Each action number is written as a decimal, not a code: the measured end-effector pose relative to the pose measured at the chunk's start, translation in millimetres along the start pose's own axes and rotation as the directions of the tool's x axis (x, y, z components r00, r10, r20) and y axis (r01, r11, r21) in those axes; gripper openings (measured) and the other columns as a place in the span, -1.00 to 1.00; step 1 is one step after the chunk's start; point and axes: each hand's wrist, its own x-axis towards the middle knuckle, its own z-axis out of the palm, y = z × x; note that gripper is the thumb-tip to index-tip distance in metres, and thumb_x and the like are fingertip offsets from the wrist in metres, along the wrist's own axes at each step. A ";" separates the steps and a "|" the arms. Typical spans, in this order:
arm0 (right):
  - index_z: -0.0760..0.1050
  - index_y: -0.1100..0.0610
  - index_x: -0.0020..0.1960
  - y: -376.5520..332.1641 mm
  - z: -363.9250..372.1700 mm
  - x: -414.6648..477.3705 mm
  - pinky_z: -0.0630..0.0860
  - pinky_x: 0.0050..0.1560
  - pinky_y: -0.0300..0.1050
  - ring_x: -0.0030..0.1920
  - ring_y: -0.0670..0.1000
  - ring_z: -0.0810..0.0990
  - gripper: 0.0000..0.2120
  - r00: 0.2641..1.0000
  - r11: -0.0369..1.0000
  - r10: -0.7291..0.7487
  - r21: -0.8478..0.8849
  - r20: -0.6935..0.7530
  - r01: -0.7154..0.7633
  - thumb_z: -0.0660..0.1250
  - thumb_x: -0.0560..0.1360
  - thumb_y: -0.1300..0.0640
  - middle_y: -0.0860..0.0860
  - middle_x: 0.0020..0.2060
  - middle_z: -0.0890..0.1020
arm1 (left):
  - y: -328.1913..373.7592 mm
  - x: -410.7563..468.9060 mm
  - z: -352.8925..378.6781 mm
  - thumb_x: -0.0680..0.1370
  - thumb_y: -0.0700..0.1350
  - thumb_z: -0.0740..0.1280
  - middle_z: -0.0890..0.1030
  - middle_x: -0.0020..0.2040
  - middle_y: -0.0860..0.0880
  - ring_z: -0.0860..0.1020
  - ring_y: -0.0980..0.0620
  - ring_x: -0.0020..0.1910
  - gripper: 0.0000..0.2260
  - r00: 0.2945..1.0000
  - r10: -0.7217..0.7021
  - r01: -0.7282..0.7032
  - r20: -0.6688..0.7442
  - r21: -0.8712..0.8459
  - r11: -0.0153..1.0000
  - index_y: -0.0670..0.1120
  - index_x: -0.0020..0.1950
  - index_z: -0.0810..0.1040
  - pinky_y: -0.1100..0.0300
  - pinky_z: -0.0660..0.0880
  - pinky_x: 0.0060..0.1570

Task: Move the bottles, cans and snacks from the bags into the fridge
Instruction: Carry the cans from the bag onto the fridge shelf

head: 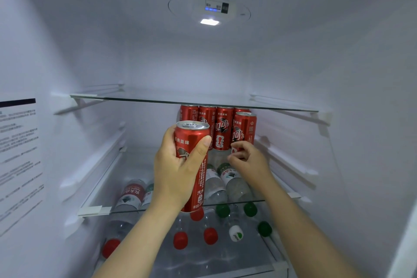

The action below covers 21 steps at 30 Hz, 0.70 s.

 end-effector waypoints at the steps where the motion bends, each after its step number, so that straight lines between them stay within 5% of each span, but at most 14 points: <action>1: 0.44 0.00 0.19 2.5 -0.6 3.5 0.51 -0.22 -0.32 -0.08 -0.09 0.62 -0.71 1.000 1.000 0.011 -0.015 0.014 -0.011 0.36 0.50 0.19 -0.03 -0.11 0.65 | 0.2 0.0 -0.1 0.38 0.19 0.31 0.59 -0.04 0.17 0.59 0.28 -0.08 -0.55 1.000 -0.004 0.004 0.001 0.000 1.000 0.05 0.21 0.43 0.48 0.50 -0.18; 13: 0.38 0.14 0.22 29.7 -6.0 39.2 0.48 -0.16 -0.24 -0.14 -0.04 0.57 -0.63 0.990 0.991 0.131 -0.045 0.051 -0.129 0.41 0.46 0.24 0.05 -0.18 0.59 | 1.3 0.0 -5.0 0.36 0.19 0.32 0.59 -0.01 0.18 0.58 0.32 -0.07 -0.57 0.997 -0.055 0.056 0.060 -0.012 0.998 0.16 0.20 0.39 0.51 0.48 -0.23; 21: 0.33 0.13 0.37 34.2 -4.3 43.3 0.42 -0.15 -0.28 -0.02 -0.07 0.50 -0.48 0.990 0.986 0.140 -0.090 0.007 -0.139 0.41 0.46 0.19 -0.01 0.01 0.51 | 0.1 -0.9 -4.2 0.36 0.18 0.31 0.59 -0.01 0.20 0.57 0.35 -0.07 -0.56 0.997 -0.055 0.055 0.052 -0.002 0.998 0.15 0.22 0.39 0.54 0.46 -0.23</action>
